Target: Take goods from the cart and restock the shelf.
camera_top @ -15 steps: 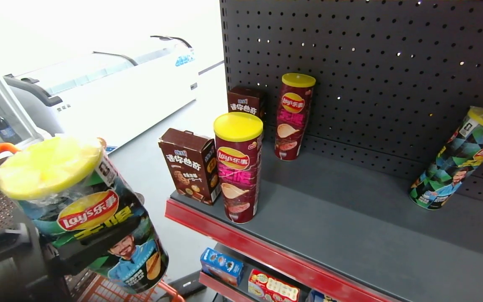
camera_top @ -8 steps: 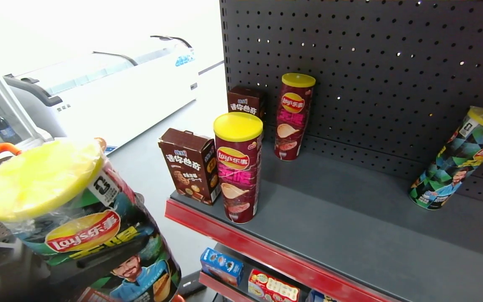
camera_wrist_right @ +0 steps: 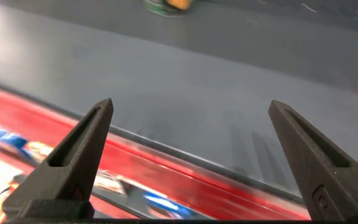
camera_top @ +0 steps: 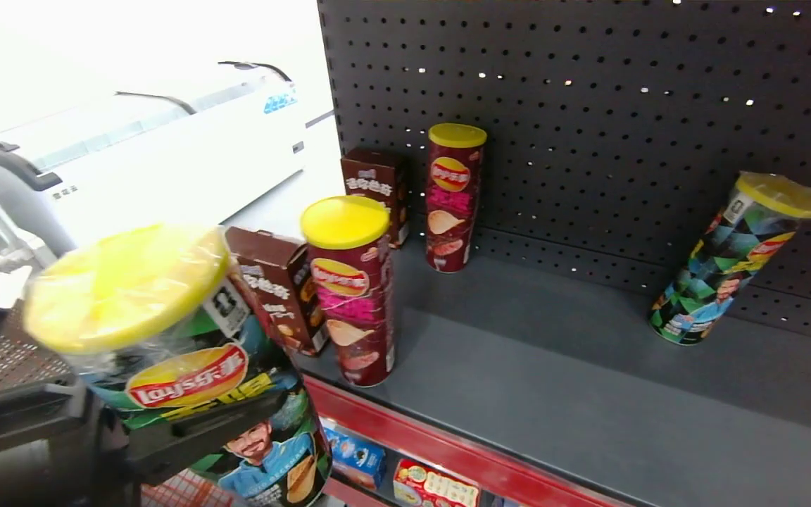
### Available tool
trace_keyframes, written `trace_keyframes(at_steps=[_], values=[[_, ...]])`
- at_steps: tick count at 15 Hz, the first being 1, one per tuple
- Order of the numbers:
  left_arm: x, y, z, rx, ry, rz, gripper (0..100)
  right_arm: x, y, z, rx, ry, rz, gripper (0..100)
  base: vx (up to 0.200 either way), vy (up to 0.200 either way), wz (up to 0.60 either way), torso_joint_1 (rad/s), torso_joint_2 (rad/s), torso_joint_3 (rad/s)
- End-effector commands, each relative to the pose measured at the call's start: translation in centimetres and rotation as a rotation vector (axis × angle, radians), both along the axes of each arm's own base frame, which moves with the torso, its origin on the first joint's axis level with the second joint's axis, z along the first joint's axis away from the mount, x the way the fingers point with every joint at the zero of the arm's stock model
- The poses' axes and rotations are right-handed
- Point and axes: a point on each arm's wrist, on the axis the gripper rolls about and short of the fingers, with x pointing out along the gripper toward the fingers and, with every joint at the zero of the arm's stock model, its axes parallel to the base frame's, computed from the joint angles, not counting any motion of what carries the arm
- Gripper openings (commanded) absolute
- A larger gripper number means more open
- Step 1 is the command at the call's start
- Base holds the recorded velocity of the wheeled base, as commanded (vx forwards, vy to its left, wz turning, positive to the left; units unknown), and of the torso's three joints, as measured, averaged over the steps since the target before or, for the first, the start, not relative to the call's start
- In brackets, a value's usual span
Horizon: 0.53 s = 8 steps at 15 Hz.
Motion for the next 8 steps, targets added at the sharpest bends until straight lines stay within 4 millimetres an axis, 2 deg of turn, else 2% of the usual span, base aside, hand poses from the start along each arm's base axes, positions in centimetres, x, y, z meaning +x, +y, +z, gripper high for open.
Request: trace_keyframes(at_steps=[1,6,8], values=[[0.92,-0.8,-0.13,0.01,0.02,-0.02,0,0.01,0.0,0.02,0.0,0.0,0.0,100,0.0,0.0,-0.6,0.007,0.01,0.002],[0.89,-0.96,-0.05,0.01,0.018,-0.029,0,0.01,0.0,0.02,0.0,0.0,0.0,100,0.0,0.0,-0.6,0.003,0.0,0.004],[0.88,-0.96,-0.09,0.01,0.021,-0.029,0,0.01,0.0,0.02,0.0,0.0,0.0,100,0.0,0.0,0.0,0.0,0.0,0.0]])
